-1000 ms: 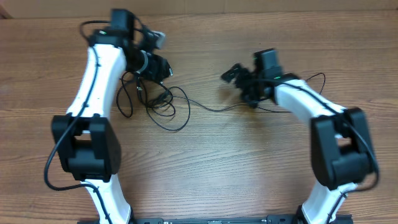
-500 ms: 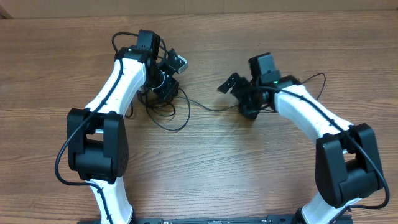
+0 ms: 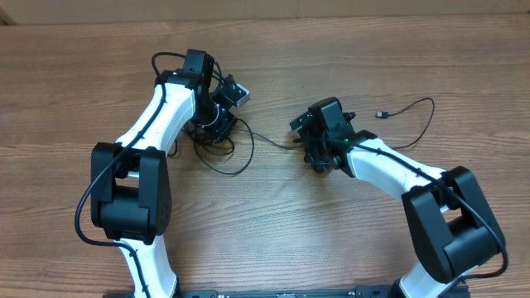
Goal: Untangle cables
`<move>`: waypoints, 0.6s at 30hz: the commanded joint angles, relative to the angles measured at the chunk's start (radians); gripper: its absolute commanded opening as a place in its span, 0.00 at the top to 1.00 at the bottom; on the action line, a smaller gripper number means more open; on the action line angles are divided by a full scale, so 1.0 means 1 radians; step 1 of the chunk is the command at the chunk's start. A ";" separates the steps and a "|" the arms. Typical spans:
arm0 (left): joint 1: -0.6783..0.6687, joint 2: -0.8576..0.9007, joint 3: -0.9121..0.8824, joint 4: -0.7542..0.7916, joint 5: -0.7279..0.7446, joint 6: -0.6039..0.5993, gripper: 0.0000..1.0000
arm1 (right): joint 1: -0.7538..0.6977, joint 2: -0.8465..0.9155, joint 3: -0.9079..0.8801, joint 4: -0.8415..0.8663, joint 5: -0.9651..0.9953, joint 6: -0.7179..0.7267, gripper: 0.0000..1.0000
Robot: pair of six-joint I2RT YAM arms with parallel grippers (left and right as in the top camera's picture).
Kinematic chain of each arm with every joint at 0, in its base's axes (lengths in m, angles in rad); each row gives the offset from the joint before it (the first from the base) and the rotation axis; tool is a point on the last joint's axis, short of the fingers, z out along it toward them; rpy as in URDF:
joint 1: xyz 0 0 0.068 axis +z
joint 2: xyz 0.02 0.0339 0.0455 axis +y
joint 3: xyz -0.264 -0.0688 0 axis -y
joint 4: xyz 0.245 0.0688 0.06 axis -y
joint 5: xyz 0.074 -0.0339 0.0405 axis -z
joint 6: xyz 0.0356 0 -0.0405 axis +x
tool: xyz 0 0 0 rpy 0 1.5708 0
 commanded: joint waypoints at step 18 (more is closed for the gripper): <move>0.167 -0.001 -0.010 0.084 -0.522 -0.713 0.96 | -0.631 -0.418 -0.014 -0.435 0.129 -0.394 0.96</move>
